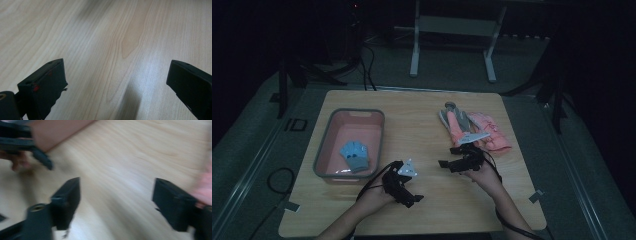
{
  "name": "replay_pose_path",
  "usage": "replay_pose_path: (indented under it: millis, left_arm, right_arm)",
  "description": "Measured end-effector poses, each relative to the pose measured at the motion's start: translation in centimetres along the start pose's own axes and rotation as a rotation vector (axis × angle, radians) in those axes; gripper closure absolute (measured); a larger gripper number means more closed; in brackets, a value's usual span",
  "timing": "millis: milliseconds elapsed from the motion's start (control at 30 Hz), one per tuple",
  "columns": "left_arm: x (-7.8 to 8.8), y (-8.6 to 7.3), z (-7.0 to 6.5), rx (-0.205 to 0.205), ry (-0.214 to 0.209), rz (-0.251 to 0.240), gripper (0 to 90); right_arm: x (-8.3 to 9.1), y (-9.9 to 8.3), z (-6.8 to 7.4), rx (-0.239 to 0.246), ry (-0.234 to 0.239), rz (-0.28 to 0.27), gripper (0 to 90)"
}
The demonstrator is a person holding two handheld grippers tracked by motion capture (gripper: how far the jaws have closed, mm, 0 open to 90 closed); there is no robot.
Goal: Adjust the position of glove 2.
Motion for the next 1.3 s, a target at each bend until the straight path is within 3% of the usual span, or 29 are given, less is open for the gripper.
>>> replay_pose_path:
  millis: [100, 200, 400, 633, 800, 867, 1133, 1300]
  left_arm:
    - [-0.2, -0.4, -0.2, -0.01, 0.011, 0.002, 2.7]
    - [-0.2, -0.7, -0.3, -0.012, 0.003, 0.005, 2.6]
    - [-0.6, -1.3, -0.8, -0.011, -0.011, 0.013, 2.7]
    - [-0.7, -1.5, -0.8, 0.009, -0.001, -0.001, 2.6]
    - [-0.7, -1.6, -0.8, 0.017, -0.003, -0.014, 2.7]
    - [-0.7, -1.7, -0.8, 0.014, -0.004, -0.011, 2.7]
    - [-0.7, -1.8, -0.8, 0.012, -0.008, -0.009, 2.7]
    - [-0.7, -1.8, -0.8, 0.01, -0.01, -0.013, 2.7]
  right_arm:
    - [0.9, -0.4, -1.7, -0.006, -0.051, 0.015, 46.6]
    - [1.7, -0.5, -3.4, -0.046, -0.094, 0.021, 61.1]
    - [3.3, 0.0, -7.2, -0.085, -0.194, 0.022, 75.3]
    - [3.7, 1.9, -11.4, -0.14, -0.261, 0.004, 71.3]
    - [2.9, 2.9, -13.9, -0.166, -0.285, -0.007, 57.5]
    - [2.3, 3.0, -14.7, -0.165, -0.294, 0.004, 56.8]
    - [0.5, 2.2, -16.5, -0.185, -0.301, 0.054, 60.4]
    - [-0.2, 1.7, -16.7, -0.186, -0.298, 0.076, 69.7]
Point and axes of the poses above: each handheld gripper's, and its own axes: x roughly backward along the jaws, y roughly out of its top, z roughly to its left, the point moved 10 cm from there along -x, roughly forward along the jaws, and after that the axes turned 8 degrees about y, right-handed, at the moved point
